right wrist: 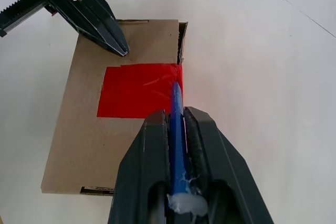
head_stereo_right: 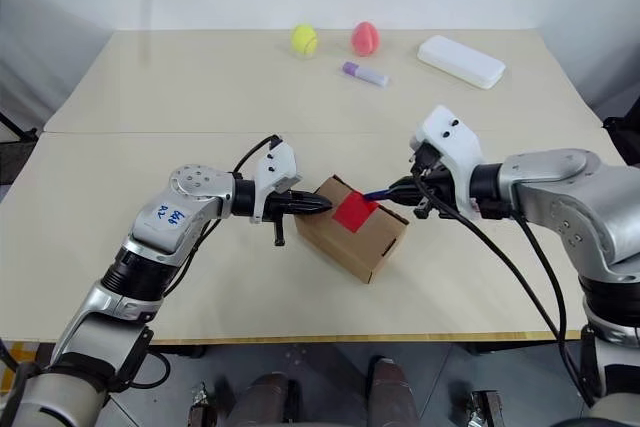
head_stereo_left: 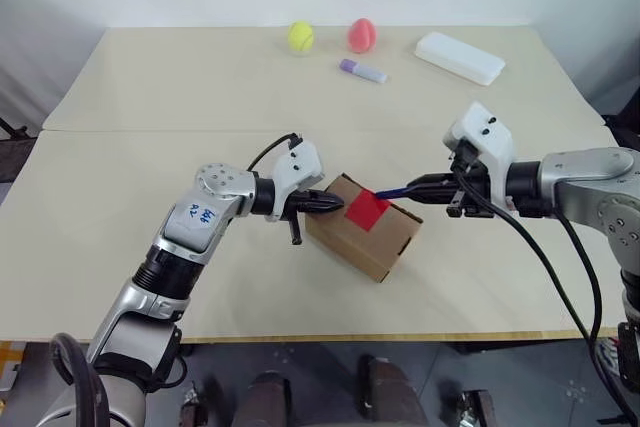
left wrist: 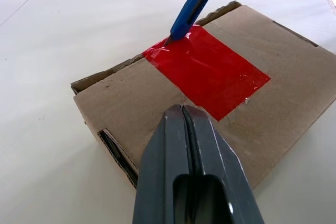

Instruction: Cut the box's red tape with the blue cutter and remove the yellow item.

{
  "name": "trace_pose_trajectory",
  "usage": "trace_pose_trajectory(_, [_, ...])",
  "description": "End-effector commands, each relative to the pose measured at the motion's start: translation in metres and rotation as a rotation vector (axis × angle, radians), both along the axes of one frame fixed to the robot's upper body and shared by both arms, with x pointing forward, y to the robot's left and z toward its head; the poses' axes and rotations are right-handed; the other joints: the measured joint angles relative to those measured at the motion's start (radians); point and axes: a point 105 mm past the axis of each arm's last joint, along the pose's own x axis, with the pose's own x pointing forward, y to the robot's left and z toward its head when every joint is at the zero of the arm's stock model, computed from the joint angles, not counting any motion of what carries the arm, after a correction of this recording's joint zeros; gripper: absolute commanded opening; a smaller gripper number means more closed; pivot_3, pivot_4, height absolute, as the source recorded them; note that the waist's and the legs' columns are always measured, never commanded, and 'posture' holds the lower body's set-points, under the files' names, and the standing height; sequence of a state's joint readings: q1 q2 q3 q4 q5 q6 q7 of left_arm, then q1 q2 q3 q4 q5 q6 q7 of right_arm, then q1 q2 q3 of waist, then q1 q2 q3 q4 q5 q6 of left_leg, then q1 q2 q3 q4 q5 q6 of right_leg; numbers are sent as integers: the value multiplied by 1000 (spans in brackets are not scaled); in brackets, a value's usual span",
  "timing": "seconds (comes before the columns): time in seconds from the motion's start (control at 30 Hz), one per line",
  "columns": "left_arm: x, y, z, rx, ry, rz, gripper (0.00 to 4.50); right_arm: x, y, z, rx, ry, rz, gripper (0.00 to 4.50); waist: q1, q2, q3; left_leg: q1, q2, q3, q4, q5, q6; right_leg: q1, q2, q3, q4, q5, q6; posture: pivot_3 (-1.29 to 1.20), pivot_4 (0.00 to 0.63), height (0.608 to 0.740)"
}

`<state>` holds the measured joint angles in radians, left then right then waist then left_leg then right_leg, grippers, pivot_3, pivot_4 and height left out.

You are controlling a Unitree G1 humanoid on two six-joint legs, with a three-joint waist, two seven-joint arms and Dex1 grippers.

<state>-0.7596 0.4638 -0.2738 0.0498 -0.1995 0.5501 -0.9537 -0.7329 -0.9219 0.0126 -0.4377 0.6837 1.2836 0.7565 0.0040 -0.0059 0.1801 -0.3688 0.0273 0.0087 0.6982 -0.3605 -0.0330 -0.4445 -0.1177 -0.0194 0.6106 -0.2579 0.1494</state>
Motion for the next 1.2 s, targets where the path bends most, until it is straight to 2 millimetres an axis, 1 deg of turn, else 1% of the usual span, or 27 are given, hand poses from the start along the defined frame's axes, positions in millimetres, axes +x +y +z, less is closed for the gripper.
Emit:
trace_pose_trajectory(0.03, [1,1,0,9,-9,11,20,-7,-3,0,-39,-4,12,151,2,0,0,0,0,0,0,0,0,0,0,0,0,0,0,0,150,740])
trace_pose_trajectory(0.2, [1,0,0,7,-10,10,20,-2,-3,4,-28,-23,6,151,5,0,0,0,0,0,0,0,0,0,0,0,0,0,0,0,150,740])
trace_pose_trajectory(0.37, [1,-2,1,3,-12,2,20,6,11,2,-22,-39,57,151,3,0,0,1,0,0,0,0,0,0,0,0,0,0,0,0,150,740])
trace_pose_trajectory(0.63, [-2,-4,0,4,-14,-8,20,21,27,7,2,-76,100,151,-8,0,0,1,0,1,1,0,0,0,1,1,1,0,0,0,150,740])
trace_pose_trajectory(1.0, [-3,-3,-1,9,-17,-7,20,24,34,0,16,-70,113,151,-8,0,0,2,0,1,1,0,0,0,1,1,1,0,-1,0,150,740])
trace_pose_trajectory(1.2, [-4,-3,-1,11,-15,-14,20,25,37,5,28,-88,116,151,-9,0,0,2,0,1,1,0,0,0,1,1,1,0,-1,0,150,740])
